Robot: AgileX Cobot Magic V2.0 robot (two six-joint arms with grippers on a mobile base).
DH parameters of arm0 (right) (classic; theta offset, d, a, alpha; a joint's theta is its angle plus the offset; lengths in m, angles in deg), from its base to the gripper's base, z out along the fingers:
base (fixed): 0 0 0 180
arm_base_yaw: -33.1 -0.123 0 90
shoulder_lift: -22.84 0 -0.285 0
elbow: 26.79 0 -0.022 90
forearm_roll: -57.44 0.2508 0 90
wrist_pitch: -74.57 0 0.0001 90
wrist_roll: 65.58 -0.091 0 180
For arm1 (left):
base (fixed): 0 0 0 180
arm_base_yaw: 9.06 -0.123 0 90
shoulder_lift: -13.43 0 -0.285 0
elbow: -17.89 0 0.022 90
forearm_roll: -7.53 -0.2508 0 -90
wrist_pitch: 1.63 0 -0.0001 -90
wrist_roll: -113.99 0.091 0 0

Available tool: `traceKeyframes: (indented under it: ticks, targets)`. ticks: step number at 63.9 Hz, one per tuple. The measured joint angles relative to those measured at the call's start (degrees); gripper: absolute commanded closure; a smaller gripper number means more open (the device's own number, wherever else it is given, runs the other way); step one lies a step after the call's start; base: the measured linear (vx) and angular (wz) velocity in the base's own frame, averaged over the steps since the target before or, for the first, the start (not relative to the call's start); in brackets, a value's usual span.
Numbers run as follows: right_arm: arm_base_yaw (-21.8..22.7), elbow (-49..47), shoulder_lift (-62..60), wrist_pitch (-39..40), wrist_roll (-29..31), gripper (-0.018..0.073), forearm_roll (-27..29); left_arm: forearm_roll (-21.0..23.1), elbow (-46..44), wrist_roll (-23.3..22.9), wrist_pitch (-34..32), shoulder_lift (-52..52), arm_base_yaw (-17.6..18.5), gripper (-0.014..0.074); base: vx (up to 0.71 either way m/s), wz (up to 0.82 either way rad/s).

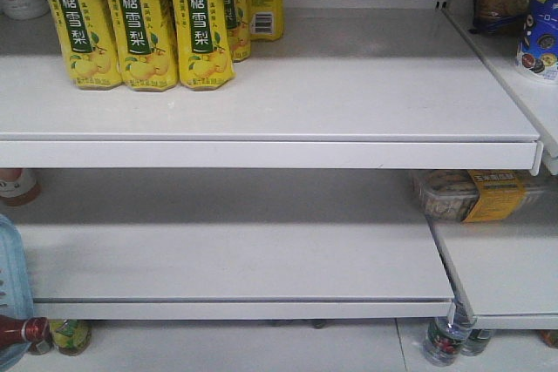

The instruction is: Place coke in basket with both arms

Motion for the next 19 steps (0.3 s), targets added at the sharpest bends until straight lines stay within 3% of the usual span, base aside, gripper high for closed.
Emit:
traceKeyframes:
  ticks: [19]
  targets:
    - [0.0, 0.0, 0.0, 0.0, 0.0, 0.0569, 0.0, 0.0, 0.0, 0.0, 0.0, 0.0, 0.0, 0.0603, 0.00, 0.00]
